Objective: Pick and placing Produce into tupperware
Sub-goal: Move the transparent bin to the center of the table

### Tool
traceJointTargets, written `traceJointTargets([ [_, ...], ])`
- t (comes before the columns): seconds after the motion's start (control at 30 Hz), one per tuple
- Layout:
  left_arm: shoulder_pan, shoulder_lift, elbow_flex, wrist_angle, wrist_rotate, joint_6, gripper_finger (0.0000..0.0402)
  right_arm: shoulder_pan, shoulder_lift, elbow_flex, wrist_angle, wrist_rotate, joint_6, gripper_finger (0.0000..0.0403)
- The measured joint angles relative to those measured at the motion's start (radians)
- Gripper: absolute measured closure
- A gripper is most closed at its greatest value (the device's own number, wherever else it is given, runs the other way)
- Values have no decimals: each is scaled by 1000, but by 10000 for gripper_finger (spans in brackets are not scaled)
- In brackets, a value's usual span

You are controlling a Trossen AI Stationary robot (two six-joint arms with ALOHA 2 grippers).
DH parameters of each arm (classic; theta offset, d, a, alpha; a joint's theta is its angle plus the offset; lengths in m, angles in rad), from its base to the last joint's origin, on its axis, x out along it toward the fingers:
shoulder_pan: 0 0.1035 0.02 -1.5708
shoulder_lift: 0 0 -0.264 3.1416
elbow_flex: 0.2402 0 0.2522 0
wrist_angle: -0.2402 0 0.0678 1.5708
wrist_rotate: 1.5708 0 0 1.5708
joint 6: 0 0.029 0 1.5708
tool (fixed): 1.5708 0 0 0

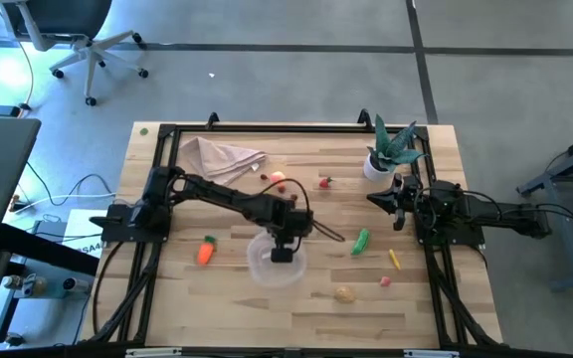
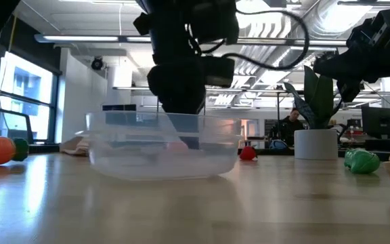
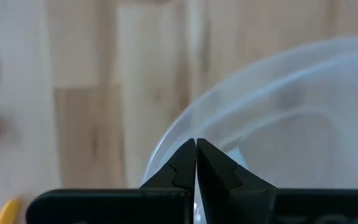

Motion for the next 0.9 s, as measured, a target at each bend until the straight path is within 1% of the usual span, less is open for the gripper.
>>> traceJointTargets([
  [0.13, 31, 0, 0, -49, -1, 5, 396, 0, 0, 0, 0, 0, 0, 403],
  [0.27, 61, 0, 0, -74, -37, 5, 396, 0, 0, 0, 0, 0, -6, 403],
  [0.4, 89, 0, 0, -69, -71, 4, 396, 0, 0, 0, 0, 0, -7, 403],
  [0.67, 132, 0, 0, -51, -81, 14, 396, 0, 0, 0, 0, 0, -7, 403],
  [0.77, 131, 0, 0, -43, -63, 14, 396, 0, 0, 0, 0, 0, -8, 403],
  [0.9, 99, 0, 0, -37, 26, -4, 396, 0, 0, 0, 0, 0, -8, 403],
])
